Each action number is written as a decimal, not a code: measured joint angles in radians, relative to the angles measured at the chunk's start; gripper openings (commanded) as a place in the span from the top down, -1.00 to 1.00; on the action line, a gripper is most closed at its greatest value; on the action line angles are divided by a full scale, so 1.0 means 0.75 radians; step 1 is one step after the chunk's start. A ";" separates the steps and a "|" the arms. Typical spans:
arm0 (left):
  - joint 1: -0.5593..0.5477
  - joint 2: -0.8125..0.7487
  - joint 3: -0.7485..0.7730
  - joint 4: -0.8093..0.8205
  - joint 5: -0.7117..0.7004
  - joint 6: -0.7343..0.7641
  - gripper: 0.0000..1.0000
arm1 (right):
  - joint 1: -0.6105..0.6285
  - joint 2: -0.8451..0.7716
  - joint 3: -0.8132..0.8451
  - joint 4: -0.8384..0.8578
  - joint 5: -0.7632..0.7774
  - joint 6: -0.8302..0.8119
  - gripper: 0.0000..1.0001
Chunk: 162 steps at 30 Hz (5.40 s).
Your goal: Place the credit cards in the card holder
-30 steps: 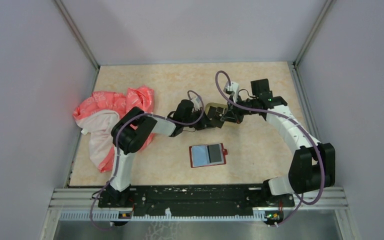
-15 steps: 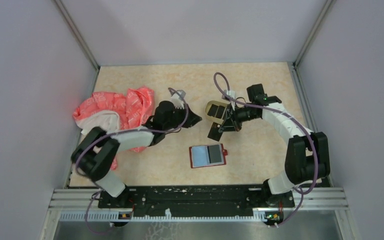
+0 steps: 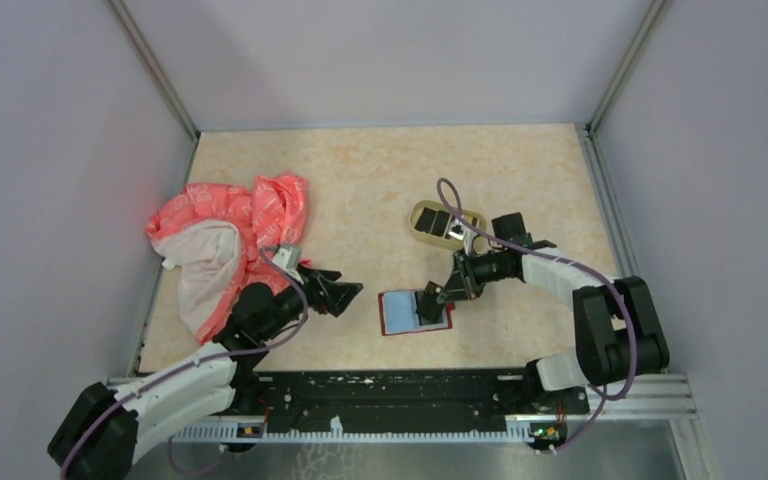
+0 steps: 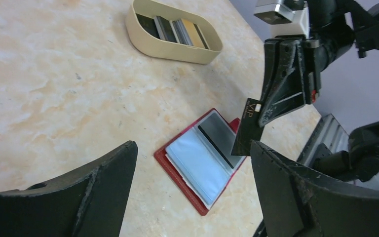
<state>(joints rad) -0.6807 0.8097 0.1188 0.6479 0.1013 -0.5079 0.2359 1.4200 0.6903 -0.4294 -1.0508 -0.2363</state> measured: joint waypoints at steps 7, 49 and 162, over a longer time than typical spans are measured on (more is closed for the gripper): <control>-0.038 -0.048 -0.027 -0.075 0.089 -0.176 -0.51 | 0.021 -0.031 -0.101 0.193 0.086 0.228 1.00; -0.402 0.888 0.531 -0.511 -0.401 -0.375 0.09 | 0.143 0.419 0.117 0.077 0.116 0.360 1.00; -0.774 1.254 1.052 -0.744 -0.634 -0.371 0.43 | 0.266 0.827 0.523 -0.413 0.018 0.141 0.59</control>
<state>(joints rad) -1.2613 1.7504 0.9081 0.0902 -0.3744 -0.7860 0.4351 2.0399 1.0828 -0.7391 -1.0370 -0.1303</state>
